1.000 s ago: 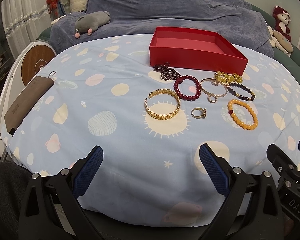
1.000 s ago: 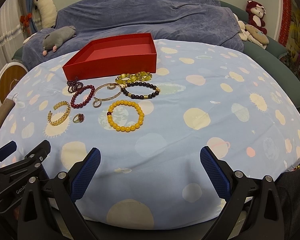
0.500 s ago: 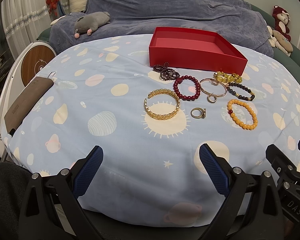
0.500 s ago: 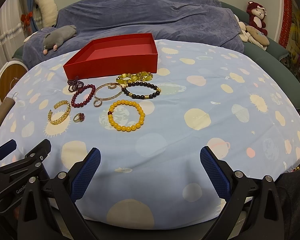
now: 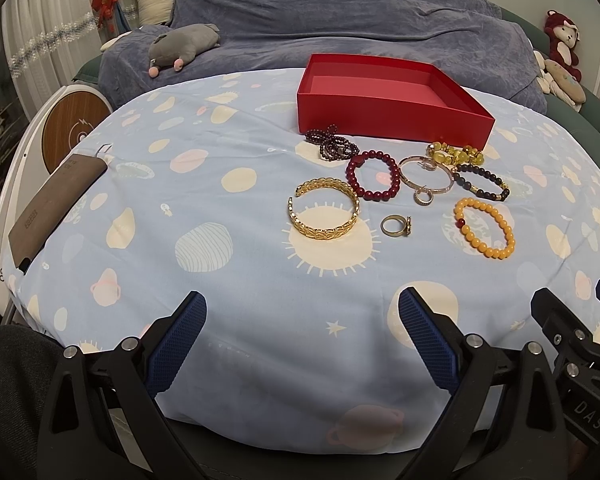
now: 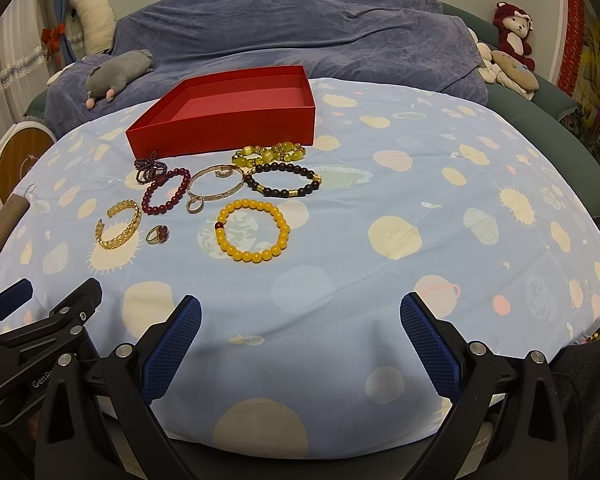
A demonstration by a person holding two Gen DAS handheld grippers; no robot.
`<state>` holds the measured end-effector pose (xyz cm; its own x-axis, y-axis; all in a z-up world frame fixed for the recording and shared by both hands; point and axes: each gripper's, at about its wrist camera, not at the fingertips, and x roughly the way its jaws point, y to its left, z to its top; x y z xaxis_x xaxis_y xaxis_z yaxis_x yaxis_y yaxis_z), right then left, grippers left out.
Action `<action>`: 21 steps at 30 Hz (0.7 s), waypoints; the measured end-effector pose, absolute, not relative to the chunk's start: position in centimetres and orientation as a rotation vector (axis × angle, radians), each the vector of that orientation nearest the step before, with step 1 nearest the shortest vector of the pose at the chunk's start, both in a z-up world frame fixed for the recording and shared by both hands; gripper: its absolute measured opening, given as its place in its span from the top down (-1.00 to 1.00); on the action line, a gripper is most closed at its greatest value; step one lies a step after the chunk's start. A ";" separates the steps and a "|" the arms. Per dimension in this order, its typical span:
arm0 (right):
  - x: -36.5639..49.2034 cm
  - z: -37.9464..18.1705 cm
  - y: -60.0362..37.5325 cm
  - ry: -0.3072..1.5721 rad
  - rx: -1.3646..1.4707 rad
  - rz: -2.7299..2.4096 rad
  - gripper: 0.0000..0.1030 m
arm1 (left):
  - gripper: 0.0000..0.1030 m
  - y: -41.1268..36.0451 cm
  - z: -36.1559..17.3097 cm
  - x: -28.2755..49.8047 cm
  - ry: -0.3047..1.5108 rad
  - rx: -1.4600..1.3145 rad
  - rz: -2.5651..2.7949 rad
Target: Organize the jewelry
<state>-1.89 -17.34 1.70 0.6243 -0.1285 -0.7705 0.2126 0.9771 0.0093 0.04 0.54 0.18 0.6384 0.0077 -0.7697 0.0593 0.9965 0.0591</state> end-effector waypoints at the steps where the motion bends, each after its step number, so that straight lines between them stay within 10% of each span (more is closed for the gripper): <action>1: -1.9 1.7 -17.3 0.875 0.103 -0.196 -0.86 | -0.79 0.5 0.2 0.0 0.879 0.081 -0.029; 21: -1.9 1.8 -17.6 0.878 0.100 -0.204 -0.86 | -0.81 1.3 0.1 0.1 0.898 0.042 -0.032</action>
